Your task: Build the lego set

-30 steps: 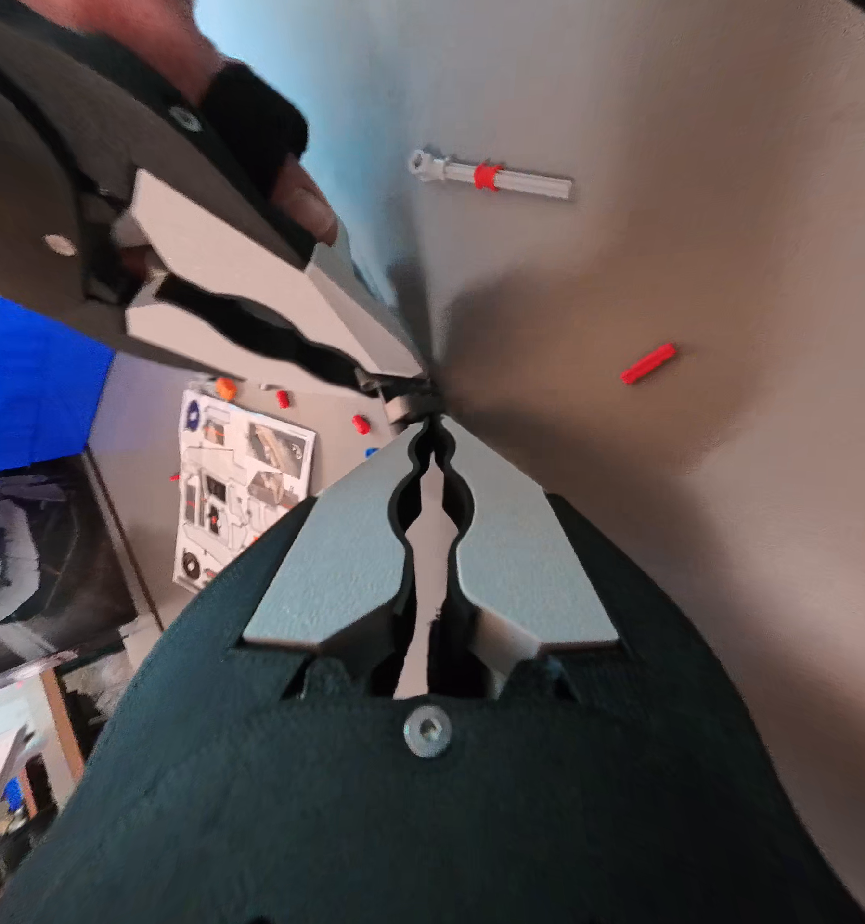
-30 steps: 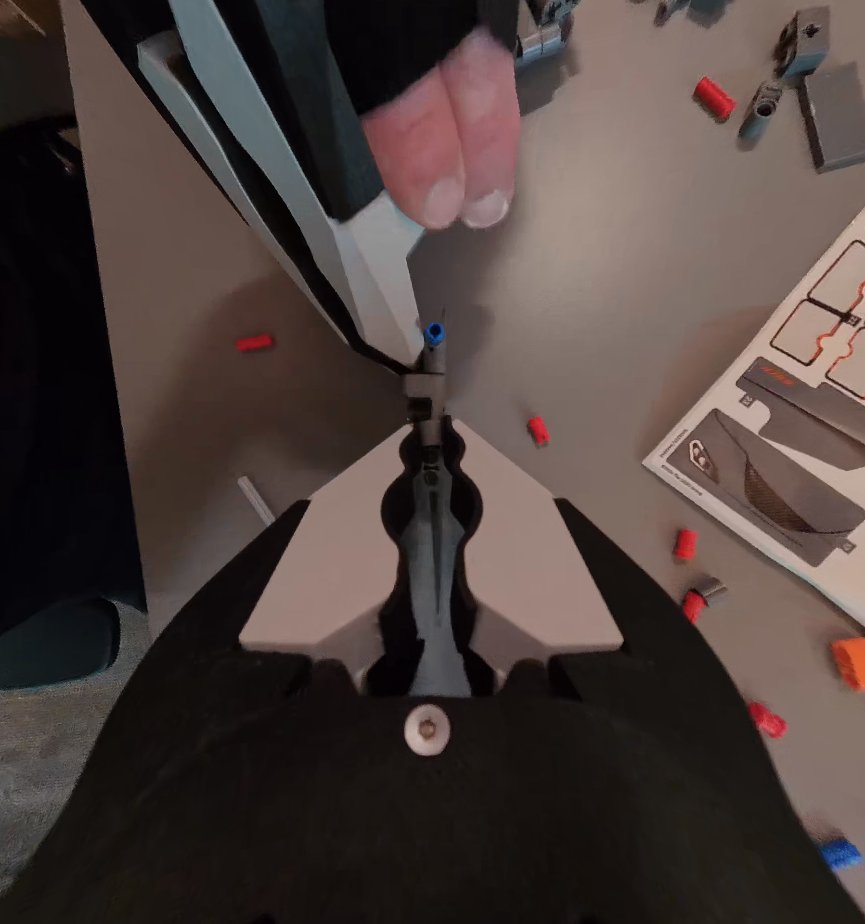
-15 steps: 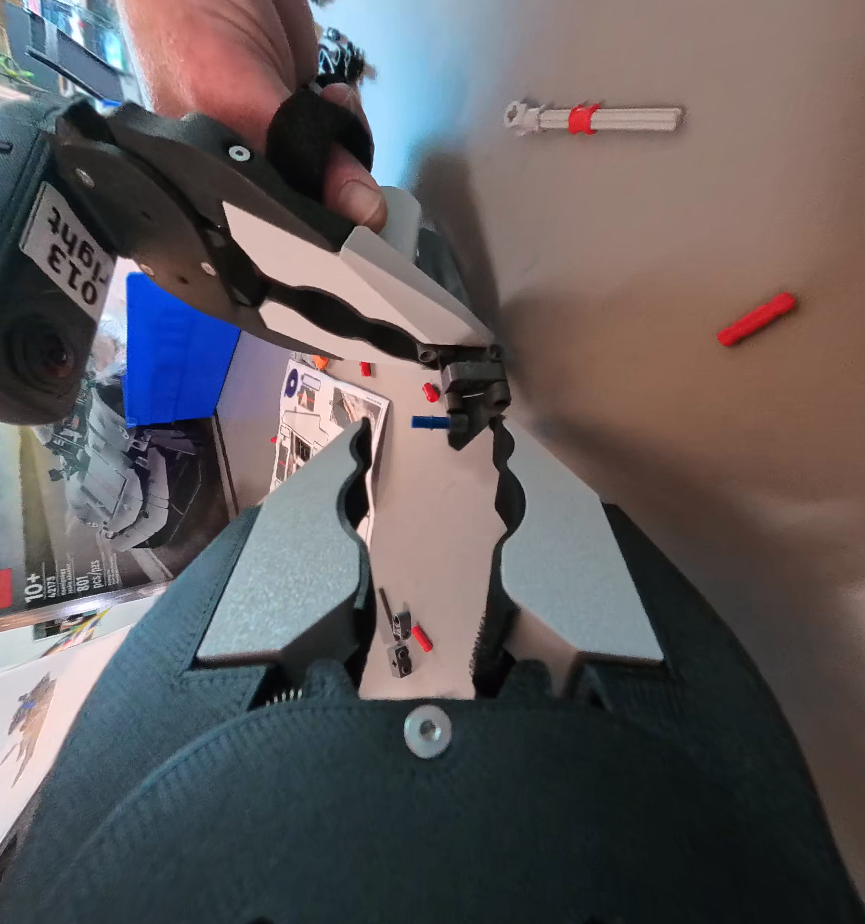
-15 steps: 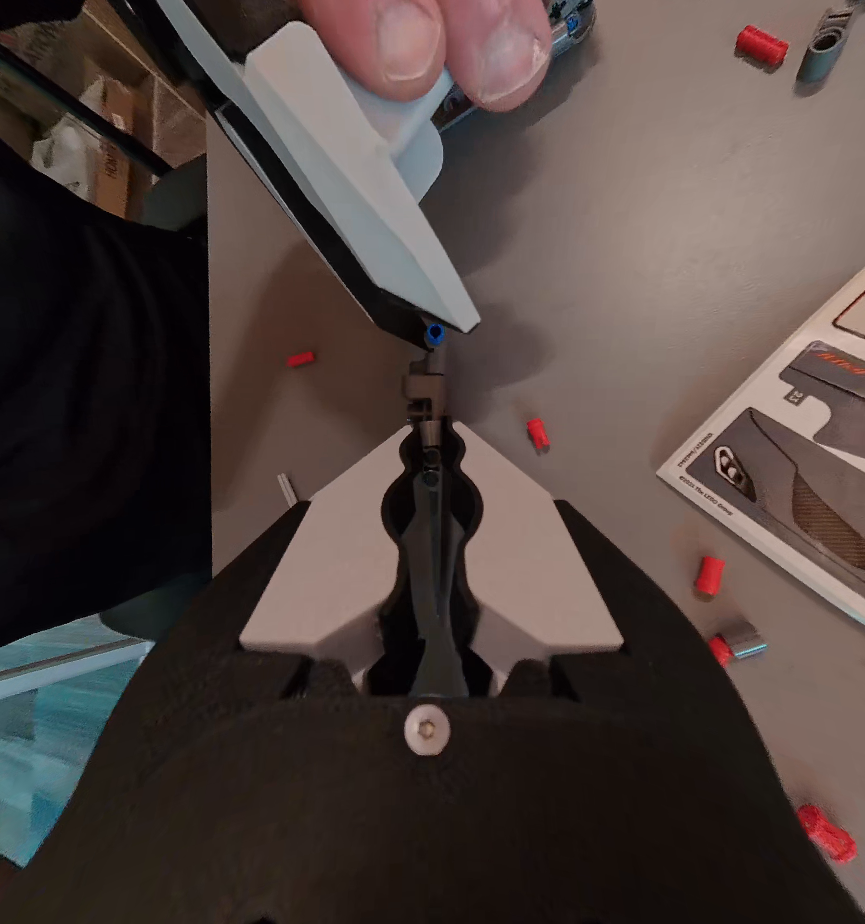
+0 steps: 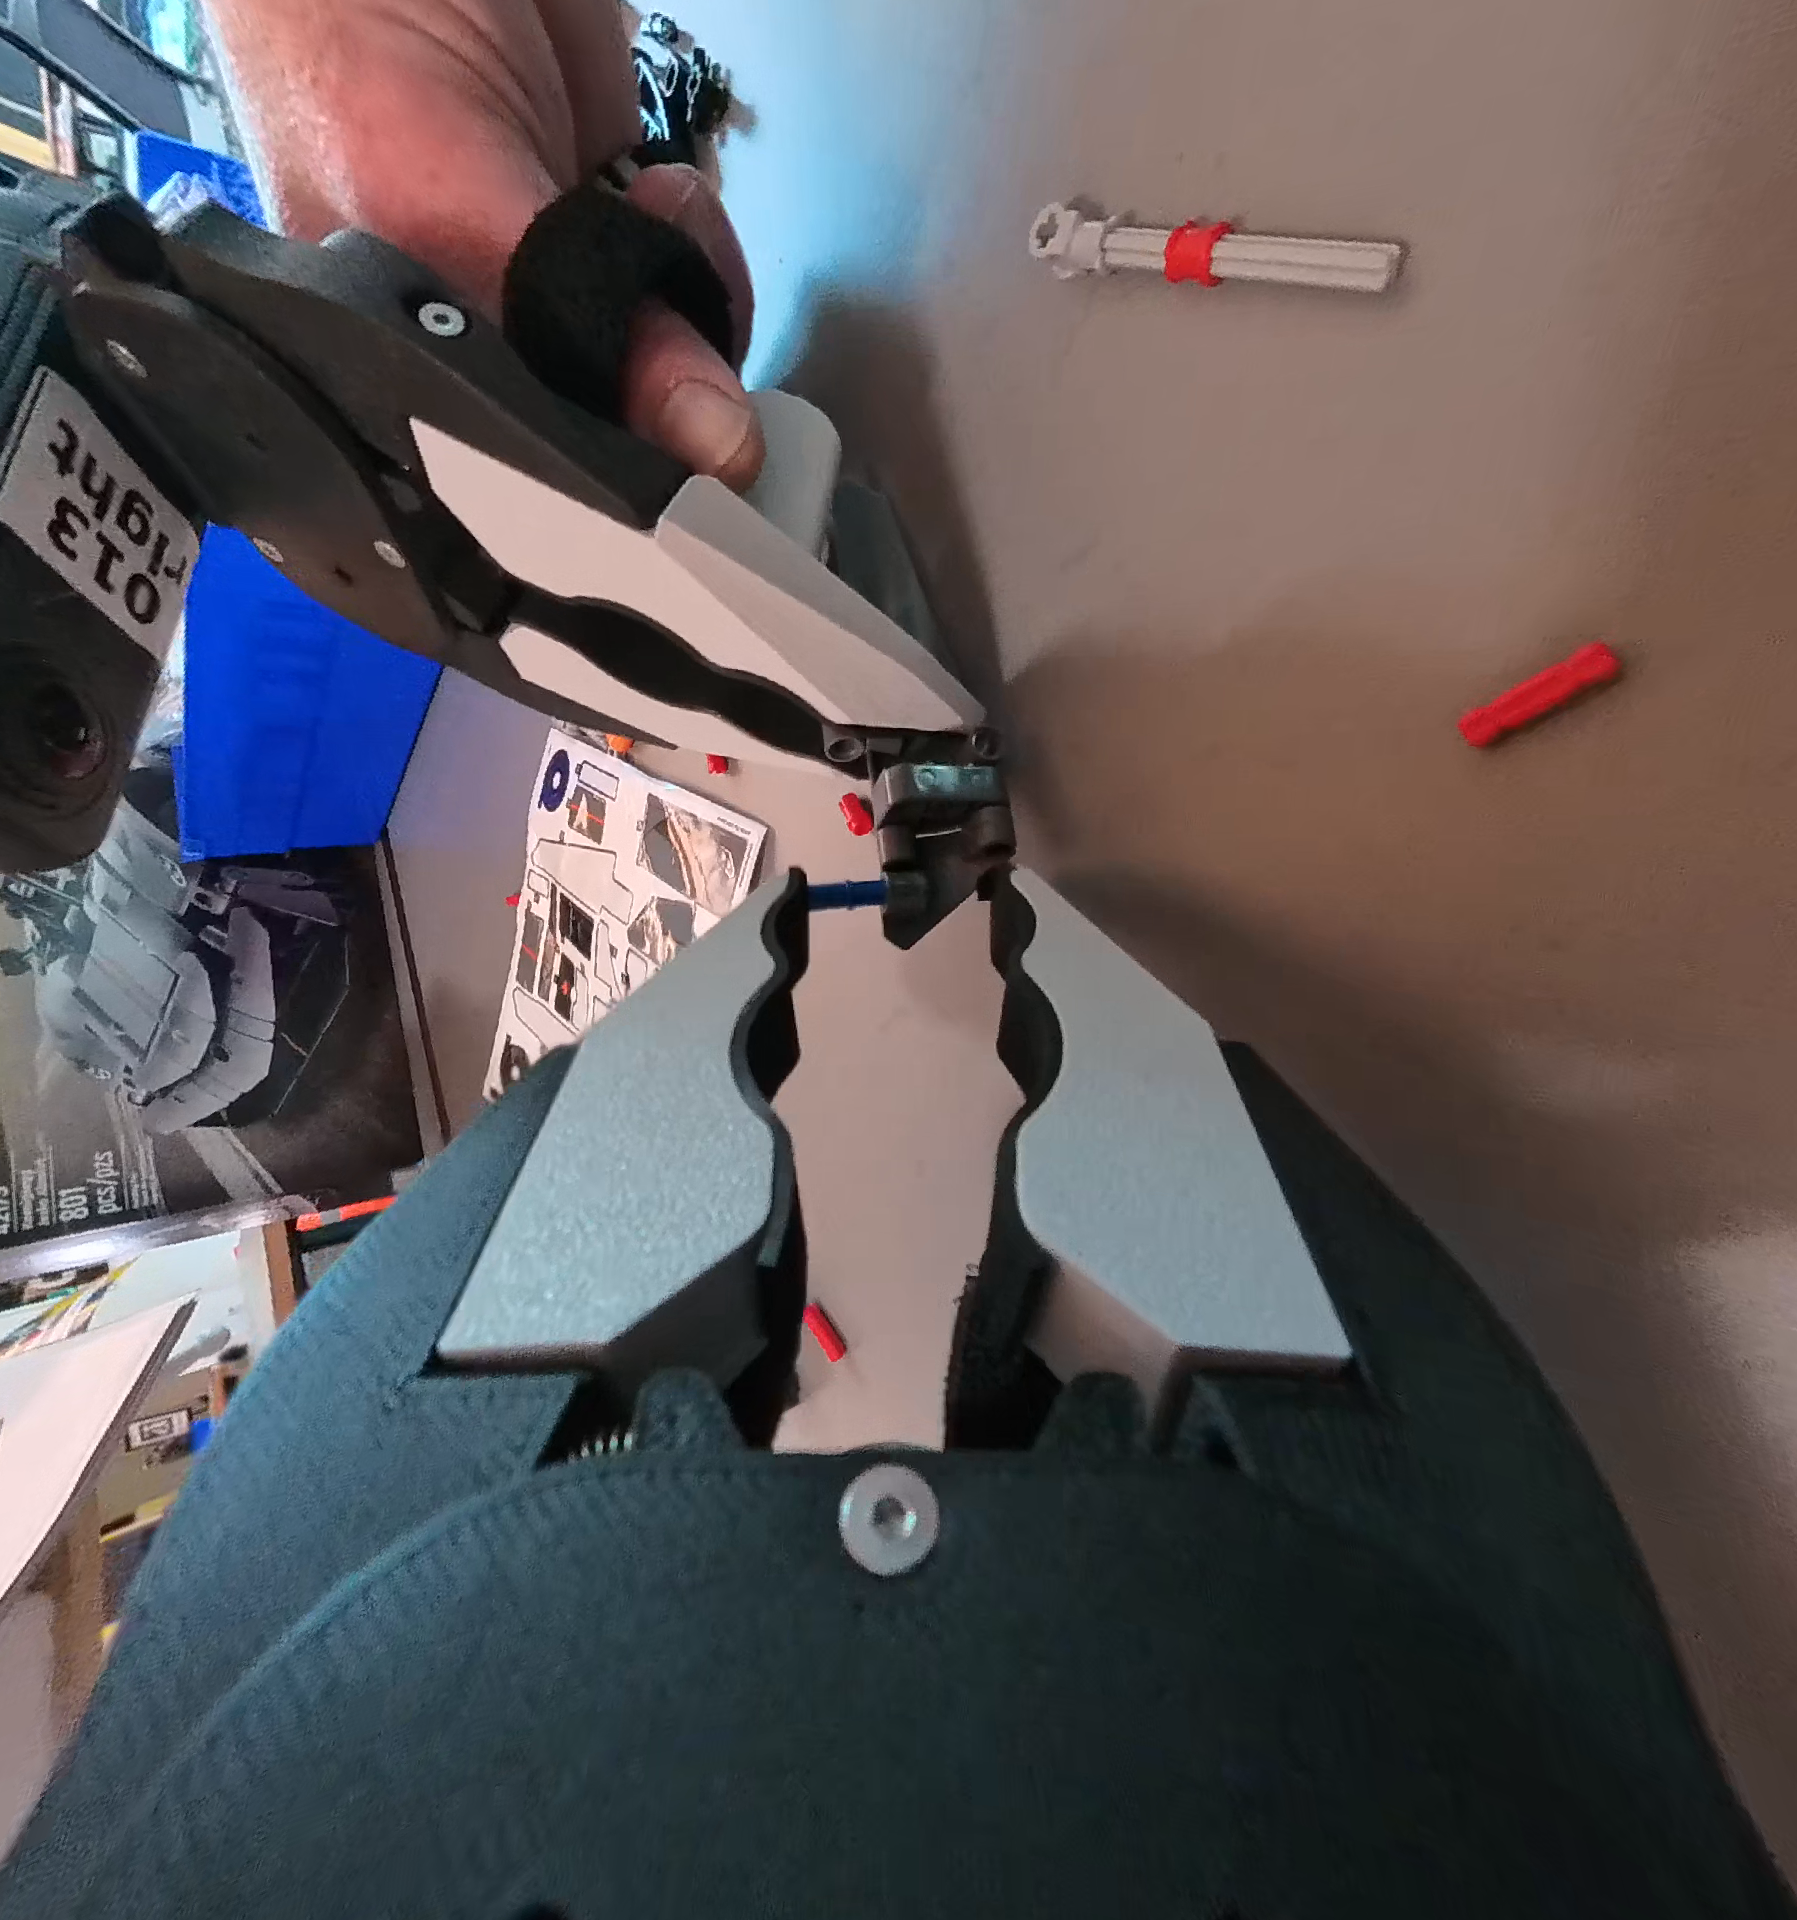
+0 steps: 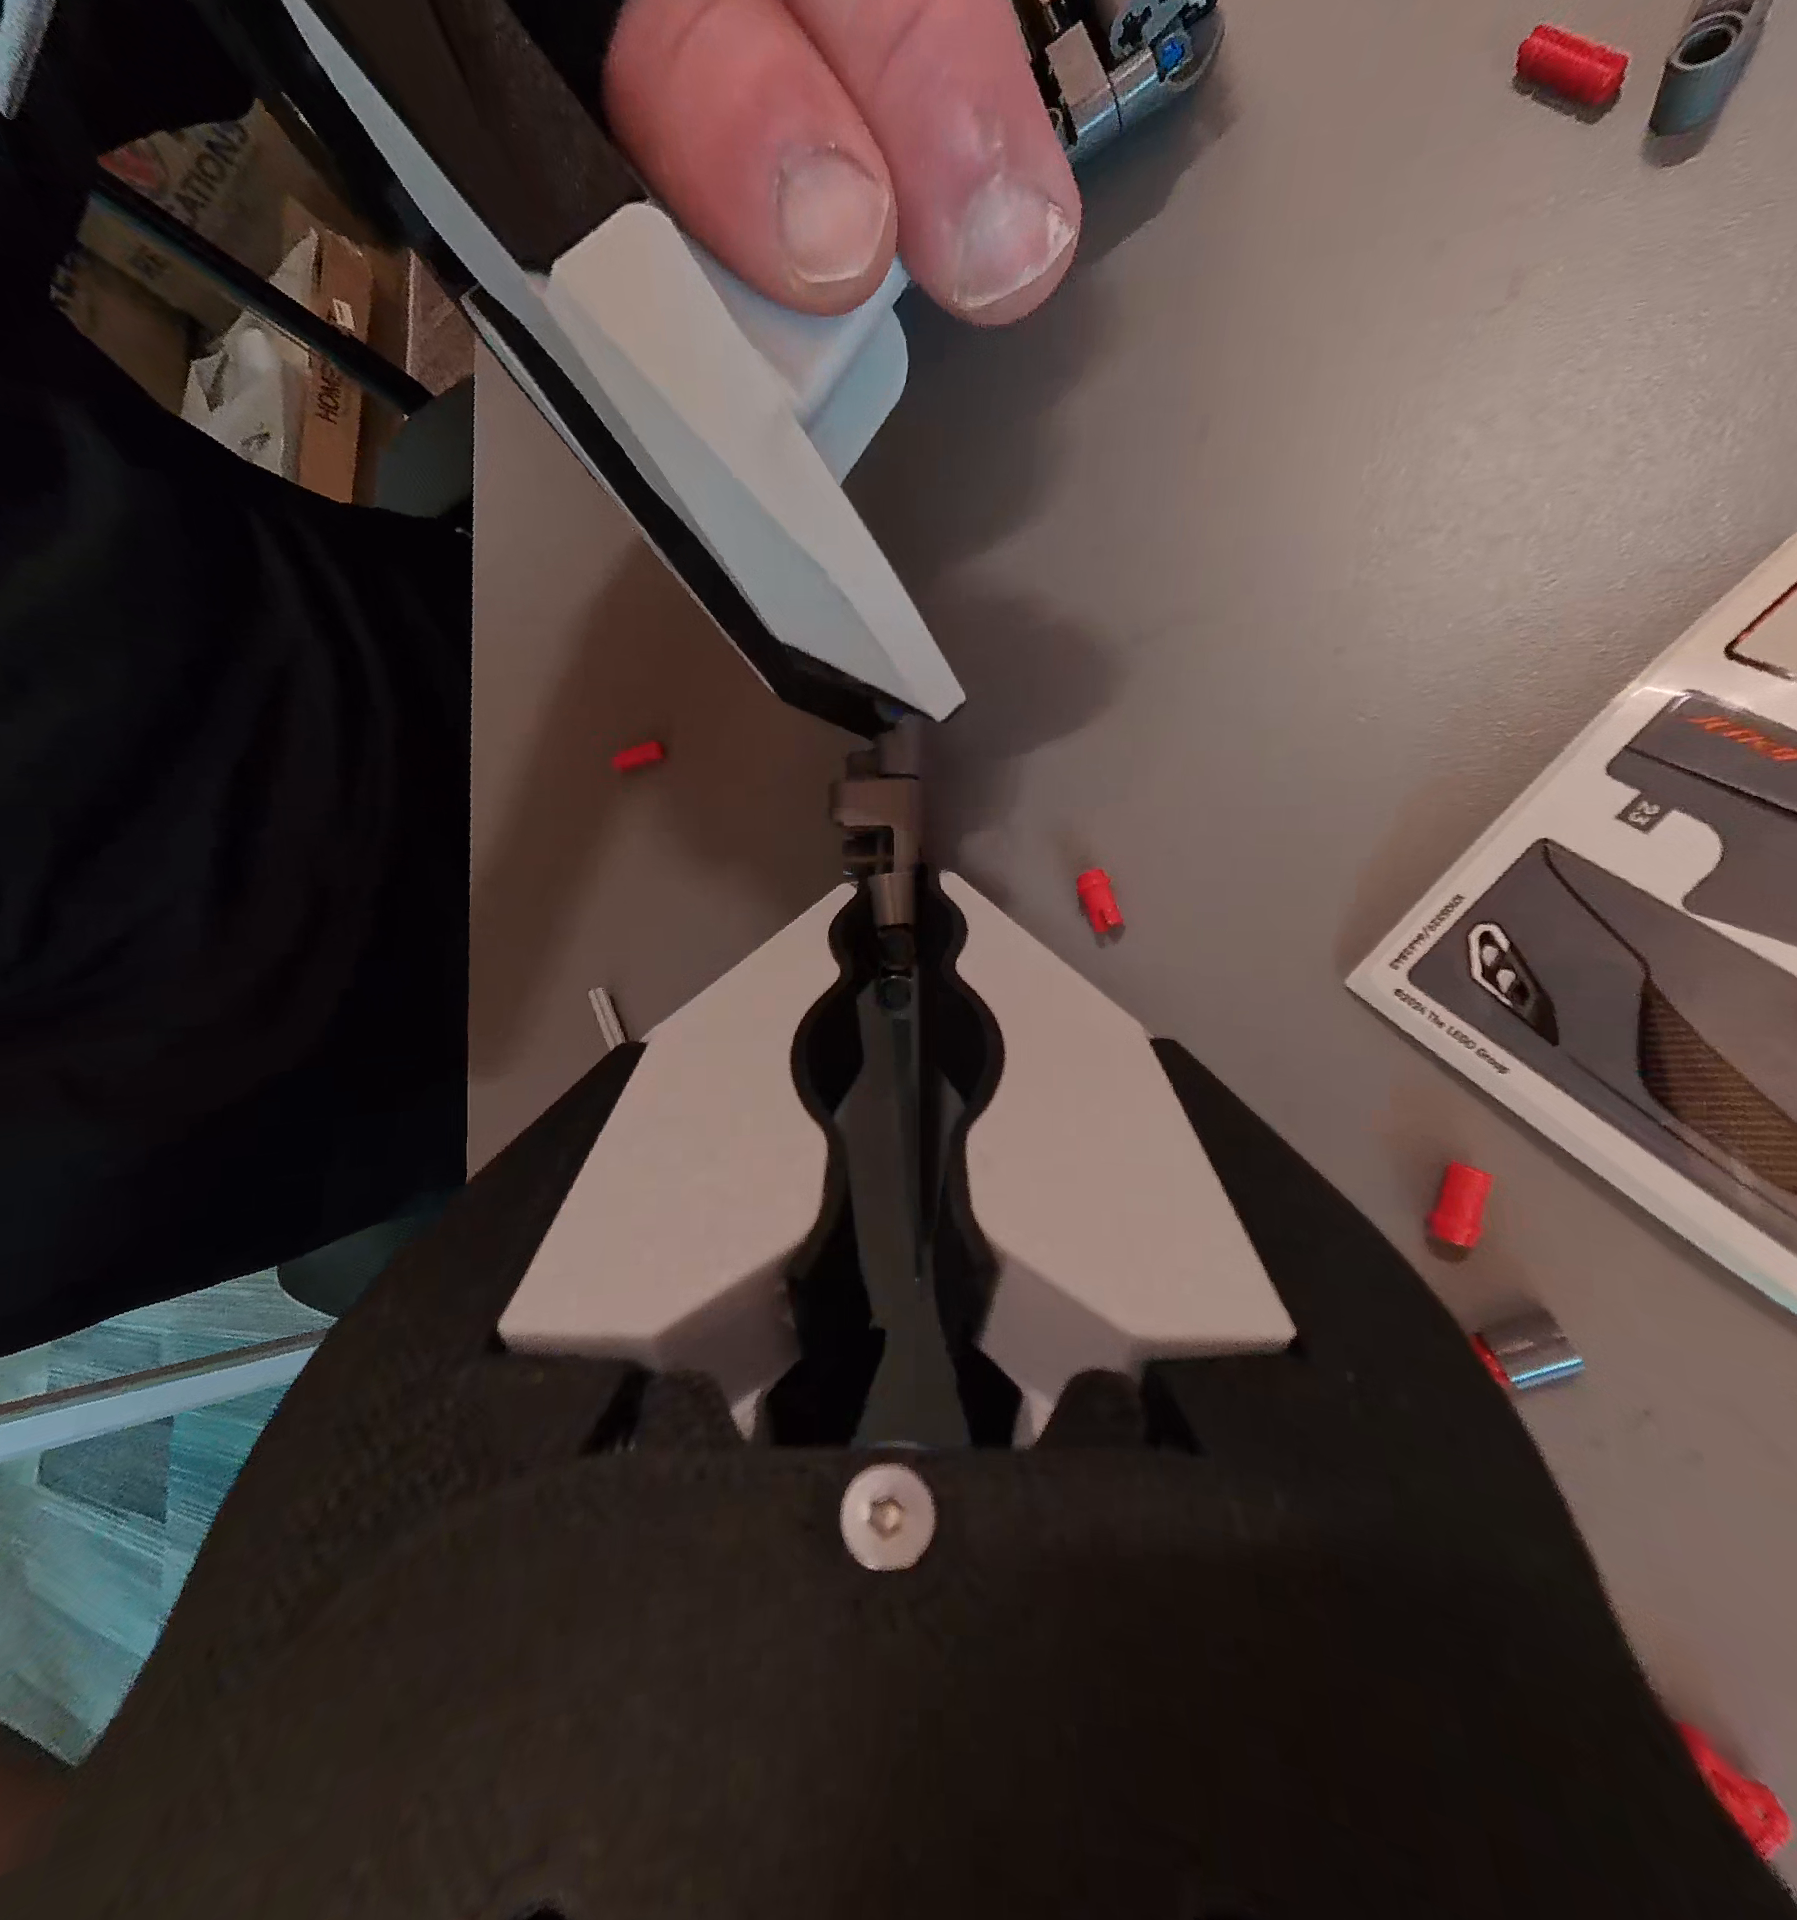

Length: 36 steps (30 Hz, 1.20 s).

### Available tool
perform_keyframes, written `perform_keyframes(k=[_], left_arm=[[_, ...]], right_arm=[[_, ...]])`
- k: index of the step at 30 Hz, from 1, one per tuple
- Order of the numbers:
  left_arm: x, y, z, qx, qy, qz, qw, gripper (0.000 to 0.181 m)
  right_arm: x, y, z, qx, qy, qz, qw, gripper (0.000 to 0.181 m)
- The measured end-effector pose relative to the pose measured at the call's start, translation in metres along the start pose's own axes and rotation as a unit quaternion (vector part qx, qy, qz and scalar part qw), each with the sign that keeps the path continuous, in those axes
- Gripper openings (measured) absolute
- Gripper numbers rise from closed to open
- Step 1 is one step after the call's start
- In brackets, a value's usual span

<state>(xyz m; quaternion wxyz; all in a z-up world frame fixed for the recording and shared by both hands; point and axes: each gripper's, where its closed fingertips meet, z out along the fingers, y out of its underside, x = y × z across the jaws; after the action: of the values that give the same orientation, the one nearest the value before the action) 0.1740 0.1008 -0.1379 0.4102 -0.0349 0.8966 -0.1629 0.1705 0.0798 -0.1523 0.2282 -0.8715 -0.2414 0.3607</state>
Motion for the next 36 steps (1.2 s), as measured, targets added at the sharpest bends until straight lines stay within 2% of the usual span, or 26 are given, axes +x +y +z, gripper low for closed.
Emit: perform_keyframes(k=[15,36], left_arm=[[0.0028,0.0019,0.0026,-0.032,-0.028,0.036,0.998,0.03],[0.0064,0.0046,0.0029,-0.051,-0.042,0.024,0.998,0.02]], right_arm=[[0.0003,-0.0003,-0.0002,0.005,-0.004,0.003,1.0,0.005],[0.0011,-0.0006,-0.0006,0.01,-0.001,0.0,1.0,0.006]])
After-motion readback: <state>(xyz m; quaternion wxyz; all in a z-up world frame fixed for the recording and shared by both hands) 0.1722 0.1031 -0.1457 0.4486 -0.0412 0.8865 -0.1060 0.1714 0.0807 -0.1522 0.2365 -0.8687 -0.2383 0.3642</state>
